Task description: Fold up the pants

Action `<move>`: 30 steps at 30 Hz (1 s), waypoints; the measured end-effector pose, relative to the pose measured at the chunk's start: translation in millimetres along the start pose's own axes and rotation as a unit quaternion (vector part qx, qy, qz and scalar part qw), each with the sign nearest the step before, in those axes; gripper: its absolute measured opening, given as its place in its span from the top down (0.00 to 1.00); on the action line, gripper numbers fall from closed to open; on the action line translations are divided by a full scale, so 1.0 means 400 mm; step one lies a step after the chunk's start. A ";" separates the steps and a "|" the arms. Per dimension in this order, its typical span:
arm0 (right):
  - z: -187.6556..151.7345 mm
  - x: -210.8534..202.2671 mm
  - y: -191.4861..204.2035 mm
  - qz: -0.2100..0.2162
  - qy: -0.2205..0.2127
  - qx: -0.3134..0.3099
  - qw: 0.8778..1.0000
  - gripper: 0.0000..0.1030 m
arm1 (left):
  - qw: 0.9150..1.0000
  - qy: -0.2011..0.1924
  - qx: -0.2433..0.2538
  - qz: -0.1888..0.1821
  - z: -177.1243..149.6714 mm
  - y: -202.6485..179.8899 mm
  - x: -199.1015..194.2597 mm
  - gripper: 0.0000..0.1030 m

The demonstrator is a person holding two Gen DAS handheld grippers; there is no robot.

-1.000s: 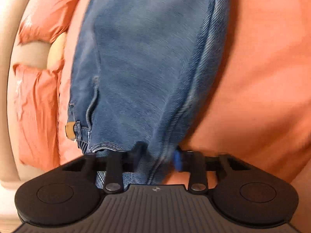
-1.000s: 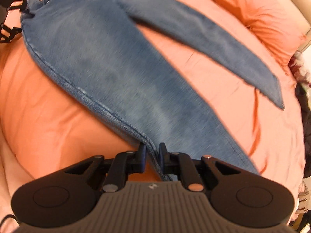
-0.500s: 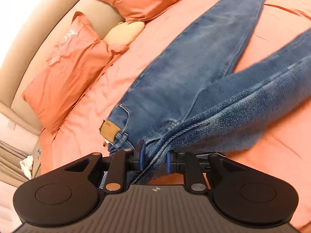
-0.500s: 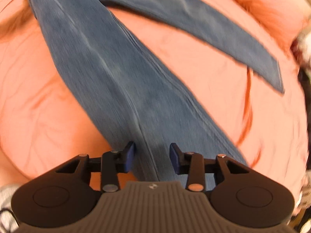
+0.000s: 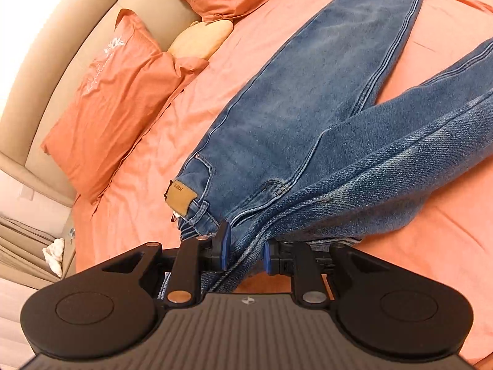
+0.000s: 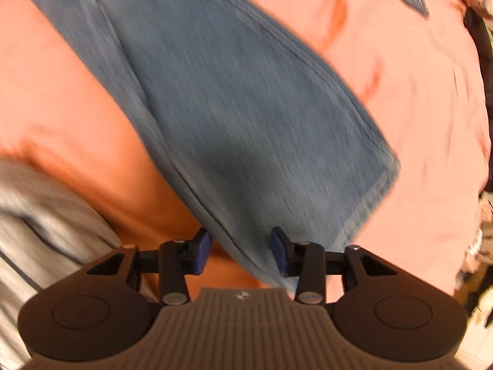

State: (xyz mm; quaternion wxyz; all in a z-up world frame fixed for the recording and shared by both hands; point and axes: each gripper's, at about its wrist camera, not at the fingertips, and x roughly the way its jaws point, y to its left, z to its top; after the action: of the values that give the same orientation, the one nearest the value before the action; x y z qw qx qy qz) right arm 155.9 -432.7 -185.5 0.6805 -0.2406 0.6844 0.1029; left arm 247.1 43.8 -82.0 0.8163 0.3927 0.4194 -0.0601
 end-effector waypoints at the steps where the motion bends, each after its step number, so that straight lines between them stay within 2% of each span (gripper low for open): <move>1: -0.013 0.002 -0.007 0.001 -0.008 0.006 1.000 0.70 | 1.000 0.002 0.000 0.001 0.000 -0.002 0.002 0.77; 5: -0.050 -0.019 -0.008 0.000 -0.054 0.016 0.998 0.80 | 1.000 0.008 -0.005 0.005 -0.004 -0.005 0.000 0.77; 10: -0.079 -0.081 0.012 -0.041 -0.099 -0.003 0.994 0.91 | 1.000 0.009 -0.030 0.005 -0.026 -0.004 -0.010 0.77; 13: -0.099 -0.135 0.012 -0.083 -0.138 -0.011 0.987 0.96 | 0.999 0.002 -0.045 0.006 -0.055 -0.004 -0.019 0.78; 16: -0.104 -0.188 0.027 -0.146 -0.168 -0.033 0.974 0.99 | 0.997 -0.002 -0.074 0.005 -0.075 0.010 -0.028 0.78; 22: -0.081 -0.316 0.038 -0.258 -0.214 -0.059 0.940 1.00 | 0.990 -0.029 -0.138 0.021 -0.079 0.070 -0.063 0.78; 26: -0.013 -0.368 0.014 -0.324 -0.233 -0.062 0.915 1.00 | 0.985 -0.043 -0.164 0.029 -0.060 0.116 -0.073 0.78; 30: 0.103 -0.400 -0.045 -0.360 -0.232 -0.053 0.902 1.00 | 0.982 -0.053 -0.180 0.032 -0.020 0.157 -0.058 0.79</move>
State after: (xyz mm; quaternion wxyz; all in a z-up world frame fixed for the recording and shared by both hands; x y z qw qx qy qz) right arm 193.9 -398.7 -27.3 0.7969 -0.4759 0.3673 -0.0600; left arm 254.1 86.9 -30.4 0.8963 0.2483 0.3667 0.0217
